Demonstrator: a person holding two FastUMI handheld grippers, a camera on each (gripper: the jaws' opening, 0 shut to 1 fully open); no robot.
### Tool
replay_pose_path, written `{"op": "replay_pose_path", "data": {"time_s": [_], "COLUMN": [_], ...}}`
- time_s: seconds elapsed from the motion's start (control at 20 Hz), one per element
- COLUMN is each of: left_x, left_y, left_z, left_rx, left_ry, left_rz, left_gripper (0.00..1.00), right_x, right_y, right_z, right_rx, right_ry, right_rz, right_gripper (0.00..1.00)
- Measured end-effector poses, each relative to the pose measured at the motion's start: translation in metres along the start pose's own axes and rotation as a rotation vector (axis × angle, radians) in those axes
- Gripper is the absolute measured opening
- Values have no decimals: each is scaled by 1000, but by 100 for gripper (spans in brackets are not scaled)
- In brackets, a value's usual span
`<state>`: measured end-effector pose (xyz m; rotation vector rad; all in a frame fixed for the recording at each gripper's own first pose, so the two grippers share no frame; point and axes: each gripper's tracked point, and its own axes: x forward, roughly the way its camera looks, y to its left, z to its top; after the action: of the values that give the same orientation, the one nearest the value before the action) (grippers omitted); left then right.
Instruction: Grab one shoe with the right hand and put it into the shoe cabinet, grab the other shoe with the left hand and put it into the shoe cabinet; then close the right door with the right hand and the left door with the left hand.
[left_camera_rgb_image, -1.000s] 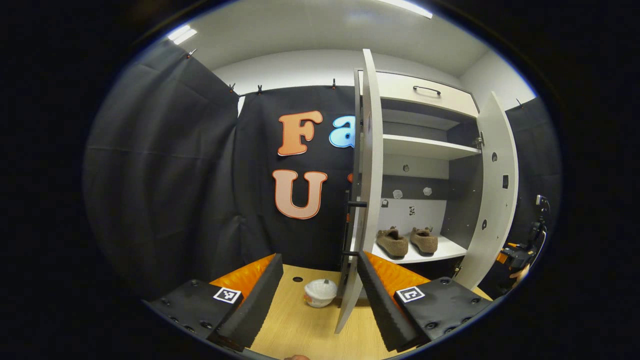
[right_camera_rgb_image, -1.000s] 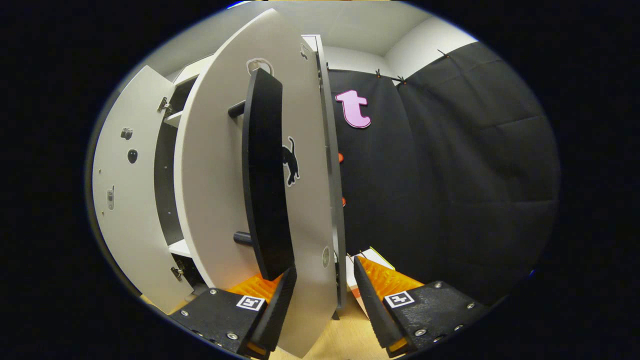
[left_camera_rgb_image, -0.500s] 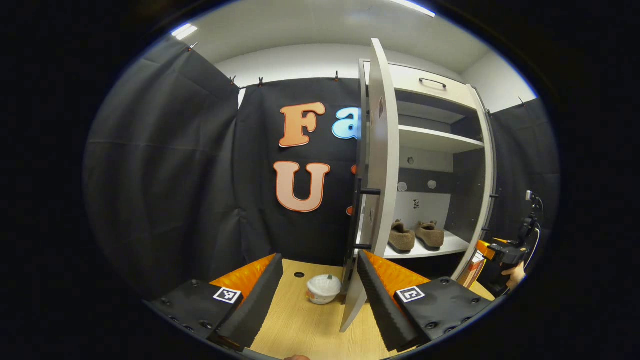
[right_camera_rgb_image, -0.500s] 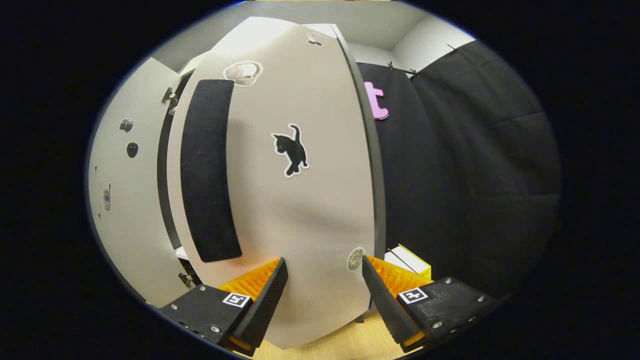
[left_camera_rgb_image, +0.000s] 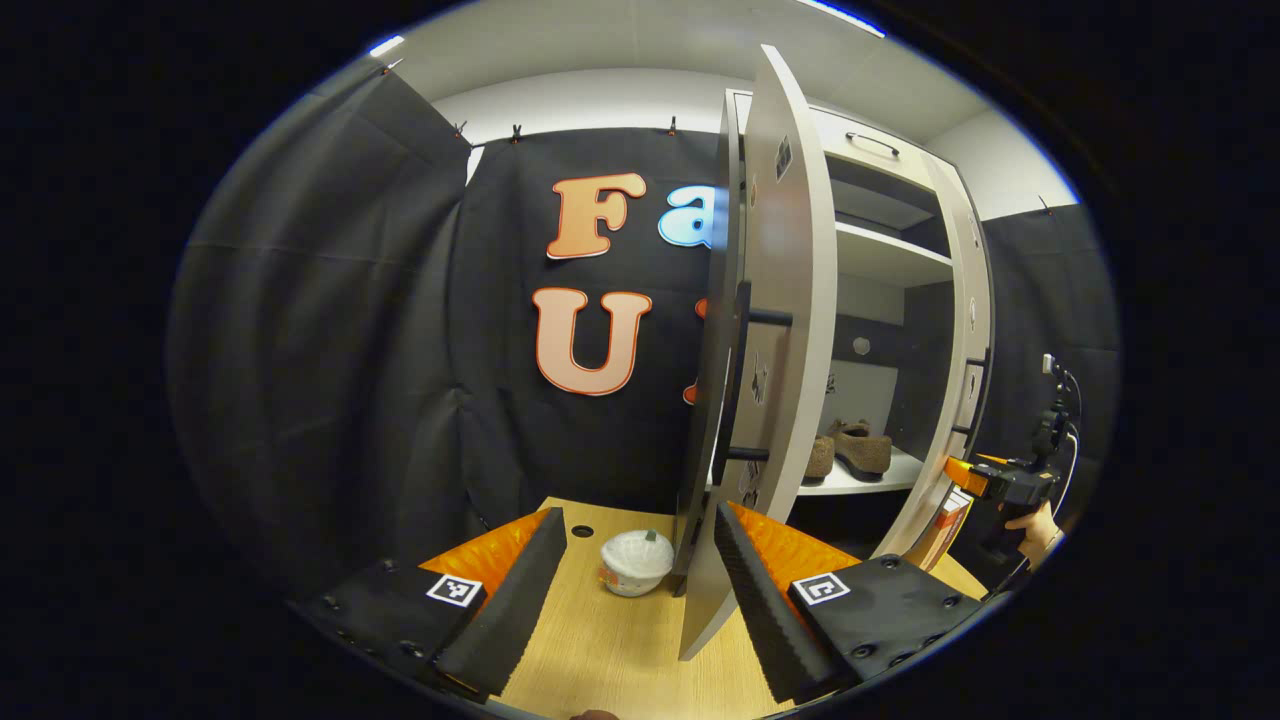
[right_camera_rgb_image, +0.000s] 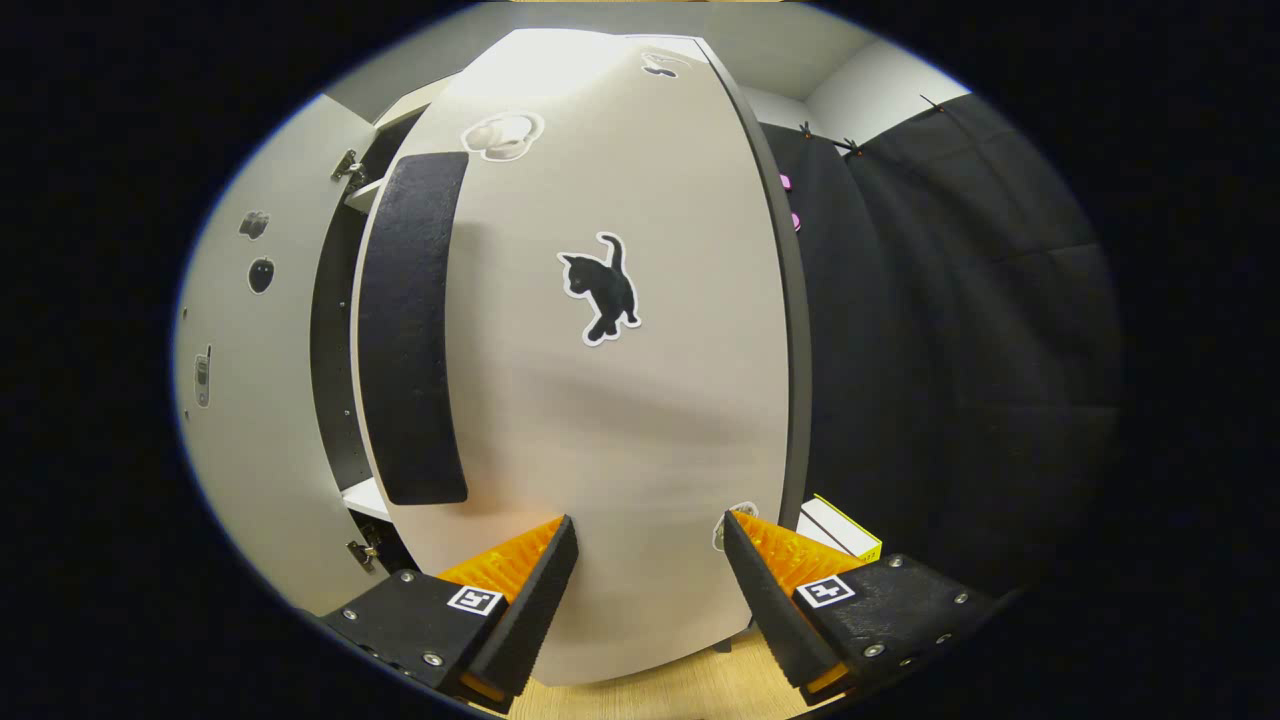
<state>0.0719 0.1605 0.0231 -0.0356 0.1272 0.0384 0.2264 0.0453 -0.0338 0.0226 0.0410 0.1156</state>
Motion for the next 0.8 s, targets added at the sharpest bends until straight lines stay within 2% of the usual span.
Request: {"op": "replay_pose_path", "data": {"time_s": [0.15,0.4,0.8], "left_x": [16,41,55], "left_y": [0,-12,-26], "left_z": [-18,-37,-43], "left_rx": [13,13,70], "left_ry": [19,41,52], "left_rz": [-10,-71,-119], "left_gripper": [99,99,96], "right_x": [-1,-2,-3], "right_y": [1,1,2], "right_z": [0,1,3], "right_rx": [-18,-23,-34], "right_ry": [4,16,23], "right_rz": [-12,-22,-40], "right_gripper": [90,89,89]}}
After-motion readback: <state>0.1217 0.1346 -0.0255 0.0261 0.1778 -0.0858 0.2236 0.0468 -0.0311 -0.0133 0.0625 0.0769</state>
